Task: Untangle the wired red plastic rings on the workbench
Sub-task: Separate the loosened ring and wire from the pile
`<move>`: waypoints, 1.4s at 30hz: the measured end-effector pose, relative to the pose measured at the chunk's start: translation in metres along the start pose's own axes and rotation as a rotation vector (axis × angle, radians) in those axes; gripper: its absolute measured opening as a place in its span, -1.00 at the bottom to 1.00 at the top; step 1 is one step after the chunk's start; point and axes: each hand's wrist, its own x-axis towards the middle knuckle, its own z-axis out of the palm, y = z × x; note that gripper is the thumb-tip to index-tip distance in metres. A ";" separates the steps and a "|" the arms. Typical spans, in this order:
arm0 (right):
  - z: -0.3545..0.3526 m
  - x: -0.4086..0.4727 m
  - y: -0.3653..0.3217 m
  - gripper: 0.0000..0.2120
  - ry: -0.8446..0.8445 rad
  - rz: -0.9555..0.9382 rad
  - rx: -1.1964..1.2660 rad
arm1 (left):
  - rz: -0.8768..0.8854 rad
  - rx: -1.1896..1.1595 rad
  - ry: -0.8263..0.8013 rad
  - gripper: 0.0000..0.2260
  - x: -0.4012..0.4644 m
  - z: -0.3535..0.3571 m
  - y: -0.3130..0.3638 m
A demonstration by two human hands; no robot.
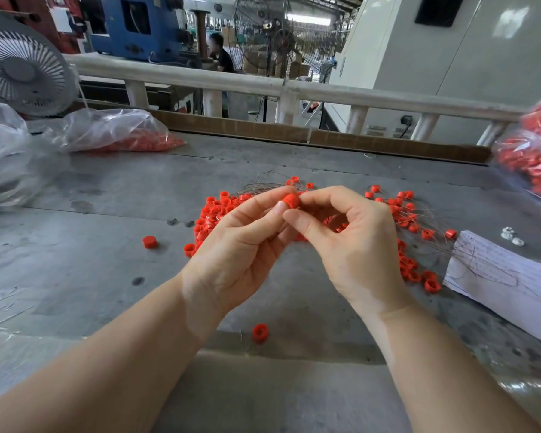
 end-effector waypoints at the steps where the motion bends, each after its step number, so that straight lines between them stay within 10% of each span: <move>1: 0.000 0.000 -0.001 -0.90 -0.001 -0.005 0.007 | 0.006 0.001 -0.007 -0.82 0.000 0.000 0.000; 25: -0.006 0.000 0.001 -0.96 0.001 -0.203 -0.087 | 0.036 0.072 -0.034 -0.80 -0.005 0.006 0.003; 42: -0.003 0.002 -0.003 -0.91 -0.026 0.050 0.237 | 0.118 0.190 -0.002 -0.84 -0.004 0.008 0.003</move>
